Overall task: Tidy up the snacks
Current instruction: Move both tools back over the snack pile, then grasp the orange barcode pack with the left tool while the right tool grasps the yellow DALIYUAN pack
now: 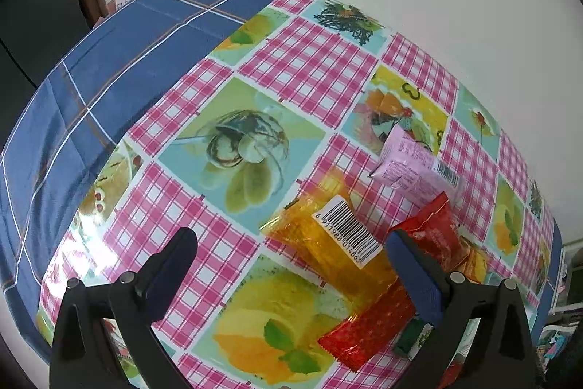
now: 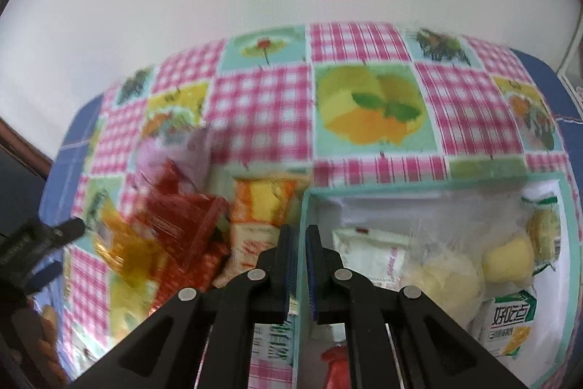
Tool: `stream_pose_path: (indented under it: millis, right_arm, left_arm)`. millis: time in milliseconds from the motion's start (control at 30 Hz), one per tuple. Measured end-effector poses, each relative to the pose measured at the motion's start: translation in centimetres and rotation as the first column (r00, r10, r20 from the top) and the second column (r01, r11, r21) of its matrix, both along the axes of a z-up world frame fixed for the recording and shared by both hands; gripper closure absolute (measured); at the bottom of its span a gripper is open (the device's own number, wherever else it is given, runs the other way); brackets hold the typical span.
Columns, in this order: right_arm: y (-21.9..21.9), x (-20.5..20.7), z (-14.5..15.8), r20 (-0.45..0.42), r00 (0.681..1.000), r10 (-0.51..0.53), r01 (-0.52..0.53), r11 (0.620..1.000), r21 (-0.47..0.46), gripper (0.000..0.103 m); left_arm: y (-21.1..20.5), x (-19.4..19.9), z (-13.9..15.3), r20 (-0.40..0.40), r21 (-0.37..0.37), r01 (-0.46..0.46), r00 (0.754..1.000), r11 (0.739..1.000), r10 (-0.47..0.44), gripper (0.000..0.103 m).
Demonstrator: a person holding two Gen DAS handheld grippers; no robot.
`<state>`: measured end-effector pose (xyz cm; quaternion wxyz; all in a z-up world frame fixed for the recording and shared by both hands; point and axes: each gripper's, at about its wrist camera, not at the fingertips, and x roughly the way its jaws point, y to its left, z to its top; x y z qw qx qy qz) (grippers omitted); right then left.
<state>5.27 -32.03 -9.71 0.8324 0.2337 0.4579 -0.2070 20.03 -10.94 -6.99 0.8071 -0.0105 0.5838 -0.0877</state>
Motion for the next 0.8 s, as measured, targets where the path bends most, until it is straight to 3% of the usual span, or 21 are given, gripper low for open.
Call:
stream_pose_path:
  millis: [100,233,333,467,800]
  right_arm:
    - [0.7,0.5,0.3,0.024,0.999,0.031,-0.031,0.999,0.017,0.092]
    - [1.4,1.6,-0.8,-0.005,0.999,0.047,-0.047,0.999,0.012,0.077]
    - [1.5,1.7,-1.3,-0.018,0.999,0.046,-0.046,0.999,0.009,0.072]
    - [1.6,2.2,-1.7,-0.024,0.998,0.052,-0.052,0.999,-0.003,0.052]
    - [2.1,3.2,-3.0,-0.046,0.996,0.074,-0.074,0.997,0.001,0.052]
  left_arm:
    - [-0.5,0.1,-0.3,-0.008,-0.012,0.018,1.0,1.0,-0.018,0.0]
    - [-1.2,0.1,-1.3,-0.031,-0.026,0.036,0.999,0.999,-0.037,0.0]
    - [-1.6,0.2,-2.0,-0.039,-0.036,0.047,0.998,0.998,-0.049,0.0]
    - [-1.5,0.8,-3.3,-0.075,-0.062,0.041,0.996,0.997,-0.046,0.0]
    - [-1.7,1.5,-4.5,-0.087,-0.069,0.043,0.995,0.997,-0.049,0.0]
